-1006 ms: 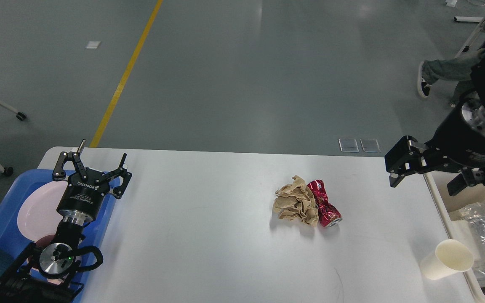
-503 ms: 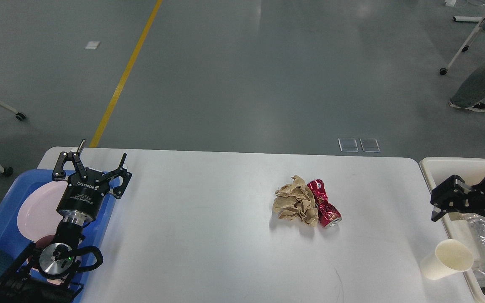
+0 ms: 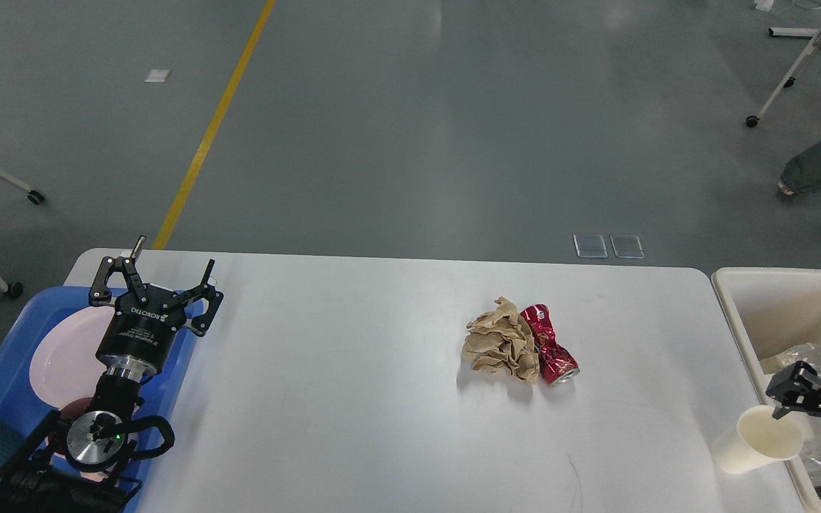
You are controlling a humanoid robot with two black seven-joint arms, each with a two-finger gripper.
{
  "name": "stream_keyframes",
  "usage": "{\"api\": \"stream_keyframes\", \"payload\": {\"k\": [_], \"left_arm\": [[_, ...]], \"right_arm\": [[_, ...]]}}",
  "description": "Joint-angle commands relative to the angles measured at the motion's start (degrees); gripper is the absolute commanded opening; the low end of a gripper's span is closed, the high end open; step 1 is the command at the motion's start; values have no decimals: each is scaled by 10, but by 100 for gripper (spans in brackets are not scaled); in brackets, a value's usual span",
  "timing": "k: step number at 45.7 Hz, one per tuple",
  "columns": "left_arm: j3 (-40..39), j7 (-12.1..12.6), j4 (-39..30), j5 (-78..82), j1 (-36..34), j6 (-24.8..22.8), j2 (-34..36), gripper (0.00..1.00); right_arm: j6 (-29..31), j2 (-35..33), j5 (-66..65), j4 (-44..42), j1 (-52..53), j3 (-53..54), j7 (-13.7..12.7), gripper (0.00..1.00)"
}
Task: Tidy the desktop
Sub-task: 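Lower the right gripper and grasp the second white paper cup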
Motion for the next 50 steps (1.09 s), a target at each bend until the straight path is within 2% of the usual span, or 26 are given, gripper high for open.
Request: {"api": "stream_keyframes", "payload": {"k": [1,7,12,23,25,28,30,34,37,50], "left_arm": [[0,0,0,0,0,0,0,97],[0,0,0,0,0,-1,0,96],[0,0,0,0,0,0,0,96],[0,0,0,0,0,-1,0,97],[0,0,0,0,0,0,0,97],[0,0,0,0,0,0,0,97],[0,0,0,0,0,0,0,97],[0,0,0,0,0,0,0,96],[0,0,0,0,0,0,0,96],[0,0,0,0,0,-1,0,97]], "right_arm": [[-5,3,13,-34,-59,37,0,95],[-7,5,28,-90,-121,57,0,95],[-26,14,37,-114,-160,83,0,90],[-62,34,60,-152,-222,120,1,87],[-66,36,64,-156,-230,124,1,79],[-68,37,66,-157,-237,127,1,49],[-68,37,66,-157,-237,128,1,33],[-69,37,66,-157,-236,130,1,18],[-69,36,66,-157,-237,136,1,2],[-88,37,82,-157,-240,147,0,0]]}}
